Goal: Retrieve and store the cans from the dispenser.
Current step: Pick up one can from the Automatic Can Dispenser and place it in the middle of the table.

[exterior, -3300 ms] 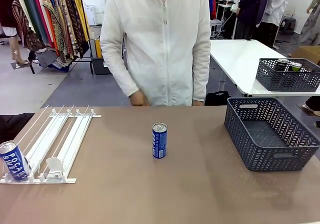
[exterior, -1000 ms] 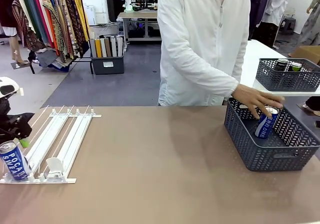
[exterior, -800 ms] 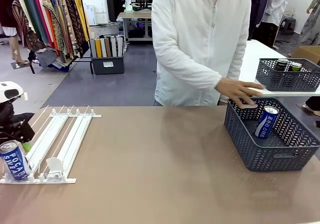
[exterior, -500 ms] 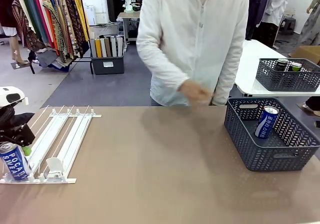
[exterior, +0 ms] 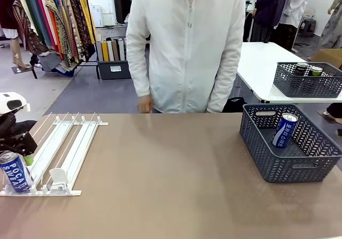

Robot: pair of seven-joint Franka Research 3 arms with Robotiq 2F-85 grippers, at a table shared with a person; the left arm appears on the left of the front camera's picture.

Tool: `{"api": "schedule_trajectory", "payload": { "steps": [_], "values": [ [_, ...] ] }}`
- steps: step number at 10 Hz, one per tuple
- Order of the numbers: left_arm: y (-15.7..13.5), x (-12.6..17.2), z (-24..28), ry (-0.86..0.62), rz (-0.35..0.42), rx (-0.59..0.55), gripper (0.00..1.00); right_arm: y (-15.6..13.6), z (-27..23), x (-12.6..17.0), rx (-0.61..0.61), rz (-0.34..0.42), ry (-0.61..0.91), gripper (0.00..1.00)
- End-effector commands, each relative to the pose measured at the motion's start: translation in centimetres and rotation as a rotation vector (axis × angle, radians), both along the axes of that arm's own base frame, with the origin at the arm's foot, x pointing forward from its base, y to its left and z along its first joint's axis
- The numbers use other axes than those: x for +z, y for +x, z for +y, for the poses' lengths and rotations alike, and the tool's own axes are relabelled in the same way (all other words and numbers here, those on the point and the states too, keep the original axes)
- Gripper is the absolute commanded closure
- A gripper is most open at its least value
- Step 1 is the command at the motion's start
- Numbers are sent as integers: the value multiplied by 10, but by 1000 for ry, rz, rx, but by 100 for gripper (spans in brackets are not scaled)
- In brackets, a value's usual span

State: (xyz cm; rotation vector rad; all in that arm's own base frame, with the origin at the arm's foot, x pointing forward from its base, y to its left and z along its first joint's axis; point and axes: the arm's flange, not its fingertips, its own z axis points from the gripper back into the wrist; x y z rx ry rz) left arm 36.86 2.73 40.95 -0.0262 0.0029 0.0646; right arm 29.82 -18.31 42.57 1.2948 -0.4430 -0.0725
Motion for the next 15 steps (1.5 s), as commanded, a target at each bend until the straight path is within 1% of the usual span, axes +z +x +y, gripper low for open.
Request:
{"api": "schedule_trajectory", "payload": {
  "steps": [1,2,7,8,9,10,11,12,14,15],
  "values": [
    [-23,-15,-2,25,-1,8,69,-1,-2,2,14,-12,-5,0],
    [-22,-13,-3,25,-4,5,100,-1,-2,2,14,-12,-5,0],
    [-21,-13,0,35,-3,26,100,-1,-2,2,14,-12,-5,0],
    [-20,-11,-1,33,-4,22,100,-1,-2,2,14,-12,-5,0],
    [-22,-2,-1,28,-15,18,100,-1,-2,2,14,-12,-5,0],
    [-27,21,0,15,-46,5,100,-1,-2,2,14,-12,-5,0],
    [-33,52,1,-7,-91,-8,100,-1,-2,2,14,-12,-5,0],
    [-37,82,4,4,-140,-2,100,-1,-2,2,14,-12,-5,0],
    [-58,153,4,-67,-185,-25,100,-1,-2,2,14,-12,-5,0],
    [-70,183,7,-141,-217,-36,100,-1,-2,2,14,-12,-5,0]
  ]
}}
